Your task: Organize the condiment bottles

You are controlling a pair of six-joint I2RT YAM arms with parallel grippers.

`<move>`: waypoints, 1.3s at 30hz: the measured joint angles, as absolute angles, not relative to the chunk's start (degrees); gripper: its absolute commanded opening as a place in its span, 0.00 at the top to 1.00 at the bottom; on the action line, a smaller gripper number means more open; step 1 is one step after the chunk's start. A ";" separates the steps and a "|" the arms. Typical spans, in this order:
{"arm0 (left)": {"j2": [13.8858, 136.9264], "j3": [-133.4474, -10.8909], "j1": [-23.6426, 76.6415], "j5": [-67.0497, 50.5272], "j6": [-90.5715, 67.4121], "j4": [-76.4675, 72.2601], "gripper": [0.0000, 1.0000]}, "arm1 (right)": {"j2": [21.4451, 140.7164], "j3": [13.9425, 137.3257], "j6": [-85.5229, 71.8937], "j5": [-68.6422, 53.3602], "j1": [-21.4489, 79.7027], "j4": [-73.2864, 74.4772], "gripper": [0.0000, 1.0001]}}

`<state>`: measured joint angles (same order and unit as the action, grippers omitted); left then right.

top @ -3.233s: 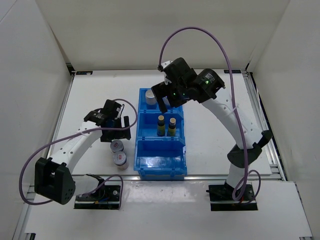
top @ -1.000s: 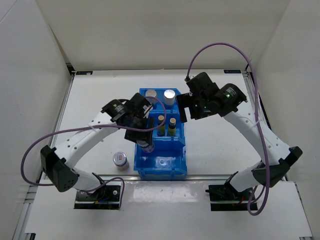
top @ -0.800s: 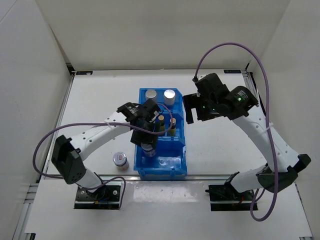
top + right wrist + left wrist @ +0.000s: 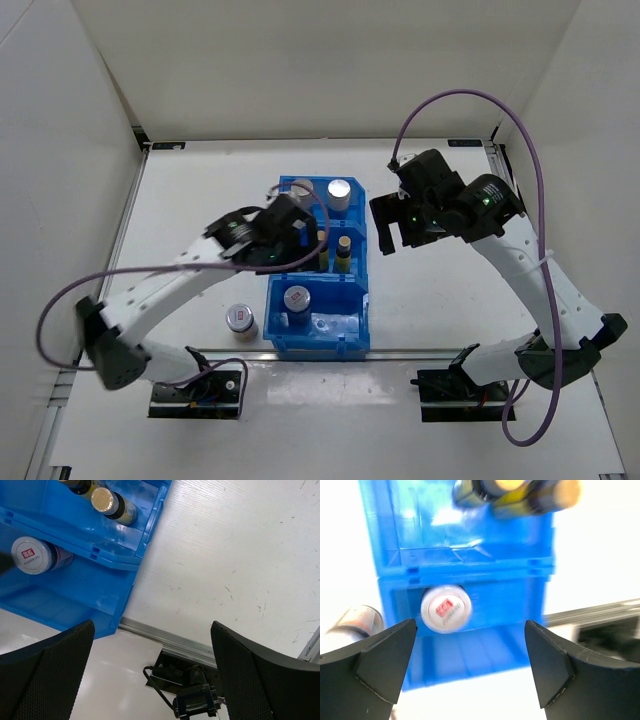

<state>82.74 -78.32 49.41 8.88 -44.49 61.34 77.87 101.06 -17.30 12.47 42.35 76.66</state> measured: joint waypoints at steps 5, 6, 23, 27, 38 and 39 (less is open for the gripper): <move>62.74 -76.55 50.11 14.92 -54.24 63.22 0.00 | 77.82 101.06 -17.21 12.21 42.35 76.69 0.00; 59.24 -75.00 49.98 15.49 -56.38 63.79 0.00 | 77.80 101.06 -17.08 12.14 42.35 76.69 0.00; 43.33 -43.11 47.33 12.58 -84.60 77.54 0.00 | 76.31 98.02 -14.39 6.90 42.35 77.06 0.00; 49.30 -43.55 47.24 13.17 -85.03 77.45 0.00 | 76.31 98.02 -14.39 6.48 42.35 77.06 0.00; 54.19 -45.58 39.31 14.39 -82.24 73.49 0.00 | 76.23 98.02 -14.39 5.61 42.35 77.06 0.00; 54.52 -45.60 38.61 14.37 -81.62 72.86 0.00 | 76.20 98.02 -14.39 5.58 42.35 77.06 0.00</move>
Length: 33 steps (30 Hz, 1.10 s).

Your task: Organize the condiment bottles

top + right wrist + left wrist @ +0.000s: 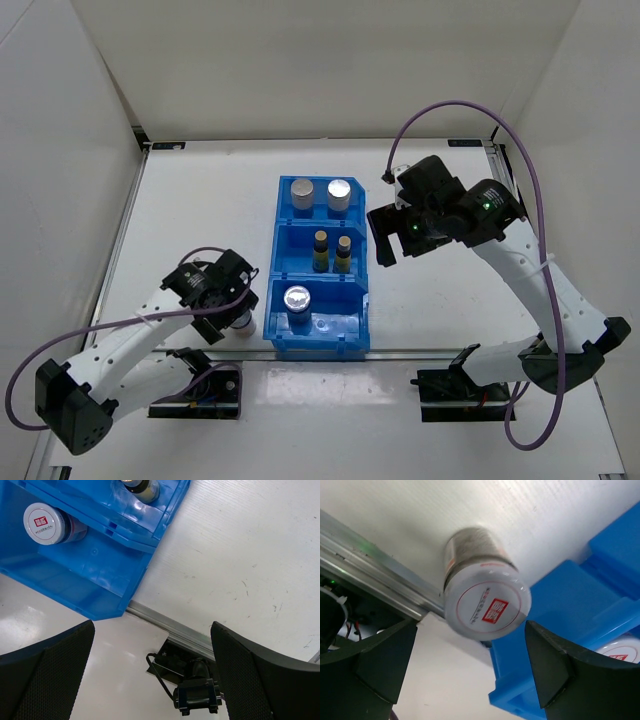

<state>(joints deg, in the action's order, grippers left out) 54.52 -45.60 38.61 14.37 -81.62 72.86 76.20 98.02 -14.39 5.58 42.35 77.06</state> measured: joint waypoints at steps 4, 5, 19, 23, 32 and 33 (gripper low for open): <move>56.64 -45.69 36.23 13.78 -78.50 70.02 0.00 | 76.20 98.02 -14.39 5.58 42.35 77.06 0.00; 57.32 -45.71 35.57 13.52 -77.60 69.36 0.00 | 76.20 98.02 -14.39 5.58 42.35 77.06 0.00; 56.51 -45.28 31.83 10.55 -72.79 65.91 0.70 | 76.20 98.02 -14.26 5.58 42.35 77.06 0.00; 54.11 -47.97 30.09 11.18 -72.36 68.53 0.83 | 76.20 98.02 -14.26 5.58 42.33 77.06 0.00; 60.95 -81.91 31.75 17.12 -63.90 74.67 0.89 | 76.23 97.58 -14.28 5.82 42.33 77.08 0.00; 63.09 -85.34 33.63 18.06 -62.17 74.50 0.89 | 76.20 97.54 -14.28 5.85 42.35 77.06 0.00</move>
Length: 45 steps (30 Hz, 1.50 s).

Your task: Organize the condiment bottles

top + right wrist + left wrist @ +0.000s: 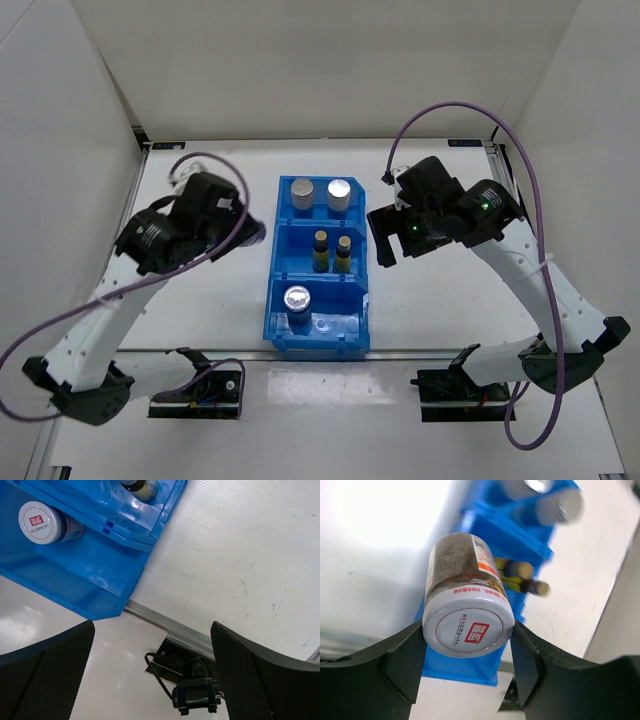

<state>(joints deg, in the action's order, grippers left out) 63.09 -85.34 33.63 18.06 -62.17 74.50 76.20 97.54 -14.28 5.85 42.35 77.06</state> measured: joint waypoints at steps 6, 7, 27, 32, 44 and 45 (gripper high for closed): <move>78.43 -96.92 49.93 20.62 -54.83 72.55 0.89 | 76.20 97.27 -15.03 7.90 41.89 77.06 0.00; 80.73 -97.23 51.88 20.64 -54.22 72.03 0.89 | 76.20 97.30 -15.27 8.64 41.54 77.06 0.00; 91.26 -87.18 66.61 16.69 -50.26 59.40 0.89 | 73.58 97.41 -21.04 21.26 37.15 77.08 0.00; 93.95 -82.91 67.24 14.68 -50.43 56.55 0.89 | 73.43 97.41 -21.06 21.37 37.15 77.08 0.00; 96.64 -80.25 68.25 18.15 -50.46 56.90 0.88 | 72.34 97.27 -21.08 21.50 37.15 77.08 0.00; 96.64 -80.25 68.31 18.26 -50.46 56.82 0.88 | 72.34 97.27 -21.08 21.50 37.15 77.08 0.00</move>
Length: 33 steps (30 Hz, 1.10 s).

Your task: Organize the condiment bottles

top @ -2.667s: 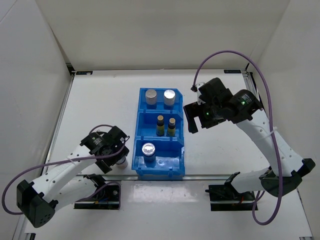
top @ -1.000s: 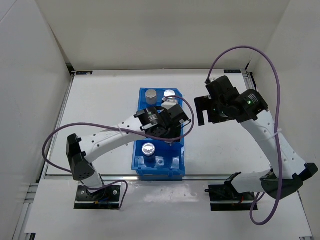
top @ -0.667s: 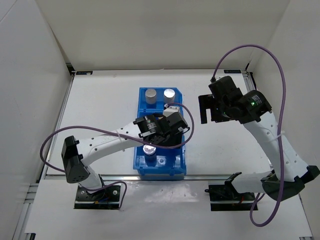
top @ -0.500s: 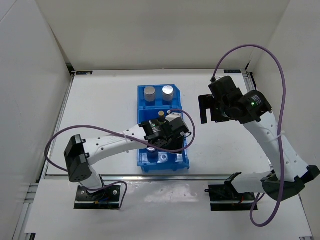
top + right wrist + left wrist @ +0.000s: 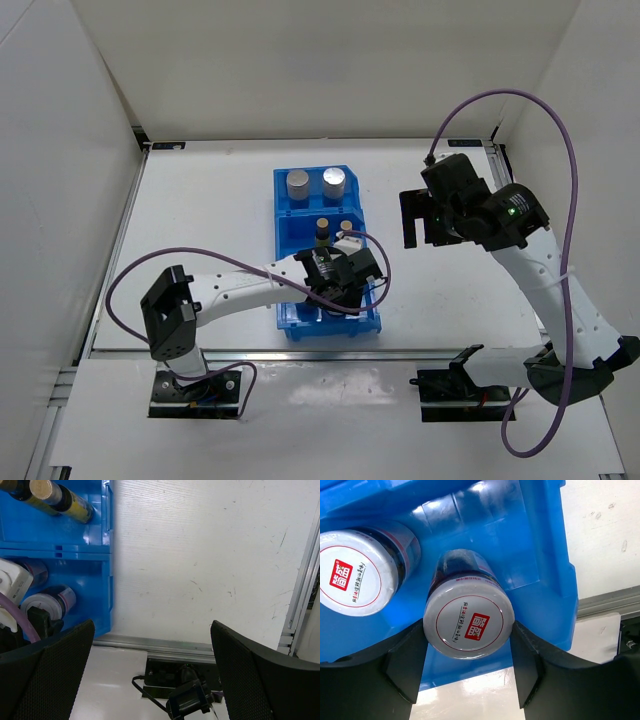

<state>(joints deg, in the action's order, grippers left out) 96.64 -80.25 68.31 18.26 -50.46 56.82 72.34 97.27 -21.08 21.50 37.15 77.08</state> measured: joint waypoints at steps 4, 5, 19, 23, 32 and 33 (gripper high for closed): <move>96.75 -80.27 68.34 18.48 -50.43 56.75 0.86 | 72.34 97.27 -21.08 21.32 37.15 77.08 0.00; 96.95 -80.36 68.23 18.55 -50.43 56.73 0.86 | 72.34 97.27 -21.08 21.28 37.15 77.08 0.00; 102.02 -81.71 66.00 20.01 -49.12 51.72 0.62 | 72.01 96.64 -21.12 21.06 37.15 77.10 0.00; 102.19 -81.71 65.52 19.92 -49.04 50.78 0.24 | 71.96 96.64 -21.08 21.06 37.15 77.10 0.00; 97.95 -80.88 65.30 20.14 -49.23 50.61 0.00 | 71.96 96.64 -21.26 20.91 37.15 77.08 0.00; 96.33 -80.62 65.30 20.14 -49.23 50.57 0.00 | 71.96 96.64 -21.26 20.86 37.15 77.08 0.00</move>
